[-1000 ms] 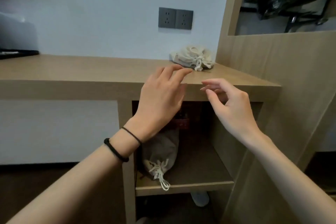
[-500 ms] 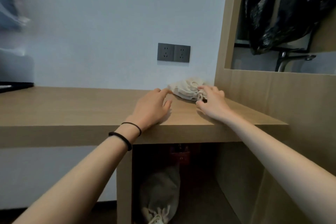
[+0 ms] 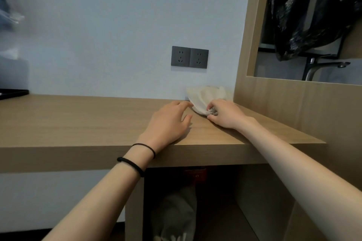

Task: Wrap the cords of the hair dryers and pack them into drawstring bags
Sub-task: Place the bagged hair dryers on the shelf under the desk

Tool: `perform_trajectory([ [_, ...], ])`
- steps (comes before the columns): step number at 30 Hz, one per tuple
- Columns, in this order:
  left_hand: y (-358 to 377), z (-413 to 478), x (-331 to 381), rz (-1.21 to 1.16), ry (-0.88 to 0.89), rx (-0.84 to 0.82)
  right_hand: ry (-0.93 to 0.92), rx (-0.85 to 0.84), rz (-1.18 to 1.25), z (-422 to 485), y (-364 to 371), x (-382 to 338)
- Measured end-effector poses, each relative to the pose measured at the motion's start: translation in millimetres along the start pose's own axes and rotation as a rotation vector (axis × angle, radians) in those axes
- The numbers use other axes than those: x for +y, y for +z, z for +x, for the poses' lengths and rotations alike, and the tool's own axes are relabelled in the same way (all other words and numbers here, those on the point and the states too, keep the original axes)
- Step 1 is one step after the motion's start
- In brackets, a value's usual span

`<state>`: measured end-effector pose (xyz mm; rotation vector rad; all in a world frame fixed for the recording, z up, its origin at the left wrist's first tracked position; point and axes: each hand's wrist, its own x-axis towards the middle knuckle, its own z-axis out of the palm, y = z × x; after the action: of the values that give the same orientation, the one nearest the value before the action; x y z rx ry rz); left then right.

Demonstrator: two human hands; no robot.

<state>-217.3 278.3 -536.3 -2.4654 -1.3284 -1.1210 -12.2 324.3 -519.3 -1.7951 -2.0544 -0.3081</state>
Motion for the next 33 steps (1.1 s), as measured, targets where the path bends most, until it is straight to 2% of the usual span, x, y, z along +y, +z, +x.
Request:
perform_trajectory([
  [4,-0.3,-1.9,0.4,-0.011,-0.013,0.016,-0.058,0.072,0.053,-35.3,-13.1,-8.6],
  [9,-2.1,-3.3,6.6,-0.046,-0.023,0.056,-0.142,0.254,0.248,-96.1,-34.1,-23.3],
  [14,3.5,5.5,33.4,-0.368,-0.166,0.165,-0.152,0.214,0.534,-135.3,-65.9,-19.4],
  [16,8.1,12.0,47.3,-0.55,-0.259,0.112,-0.118,0.412,0.493,-136.4,-68.5,-11.2],
  [18,13.7,16.8,58.7,-0.688,-0.336,0.042,-0.049,0.588,0.332,-130.8,-66.6,-6.8],
  [20,19.3,20.0,65.3,-0.731,-0.393,0.01,0.069,0.512,0.242,-119.5,-60.9,-1.9],
  [23,24.7,23.3,66.7,-0.772,-0.459,0.02,0.274,0.18,0.378,-104.8,-55.8,6.4],
  [26,27.4,23.7,65.0,-0.818,-0.436,-0.02,0.27,0.005,0.454,-100.2,-48.3,8.5],
  [28,28.0,22.8,64.3,-0.829,-0.386,-0.053,0.26,0.007,0.508,-101.3,-43.1,7.3],
  [33,25.6,15.9,69.1,-0.766,-0.262,-0.04,0.197,0.165,0.635,-107.7,-36.4,7.9],
])
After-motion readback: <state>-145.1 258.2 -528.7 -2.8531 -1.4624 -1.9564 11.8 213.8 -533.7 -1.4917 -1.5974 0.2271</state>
